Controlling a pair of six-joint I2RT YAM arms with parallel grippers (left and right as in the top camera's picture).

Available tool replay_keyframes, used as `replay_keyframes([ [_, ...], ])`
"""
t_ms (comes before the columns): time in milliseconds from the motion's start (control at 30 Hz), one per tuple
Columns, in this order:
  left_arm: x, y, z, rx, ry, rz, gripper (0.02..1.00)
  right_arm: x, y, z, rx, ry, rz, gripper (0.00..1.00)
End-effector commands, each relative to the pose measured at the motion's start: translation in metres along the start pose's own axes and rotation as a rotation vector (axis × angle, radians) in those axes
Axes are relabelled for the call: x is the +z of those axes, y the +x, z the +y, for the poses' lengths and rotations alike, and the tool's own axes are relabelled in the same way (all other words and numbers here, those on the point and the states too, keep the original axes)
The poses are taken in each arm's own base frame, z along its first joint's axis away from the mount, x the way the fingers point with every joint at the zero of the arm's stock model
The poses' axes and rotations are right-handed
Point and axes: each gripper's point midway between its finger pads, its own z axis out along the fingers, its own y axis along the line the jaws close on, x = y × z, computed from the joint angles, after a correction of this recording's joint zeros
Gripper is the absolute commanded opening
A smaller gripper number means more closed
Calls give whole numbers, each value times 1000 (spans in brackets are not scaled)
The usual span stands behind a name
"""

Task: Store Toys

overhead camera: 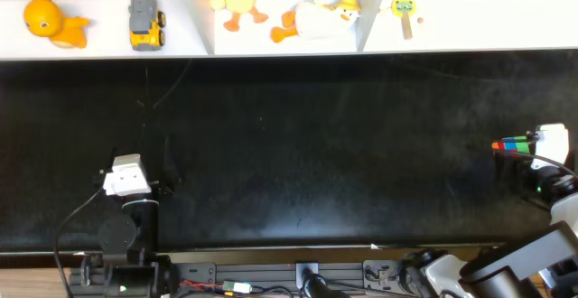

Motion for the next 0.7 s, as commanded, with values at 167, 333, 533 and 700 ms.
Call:
replay_keyframes([
  [167,-1,-1,-1,21,5,-6,998,2,0,7,70,-27,-5,908],
  [333,-1,-1,-1,22,5,-7,998,2,3,10,108,-39,5,904],
  [533,-1,-1,-1,21,5,-6,998,2,5,9,115,-33,18,904],
  [700,-1,-1,-1,21,5,-7,998,2,9,7,116,-16,41,910],
])
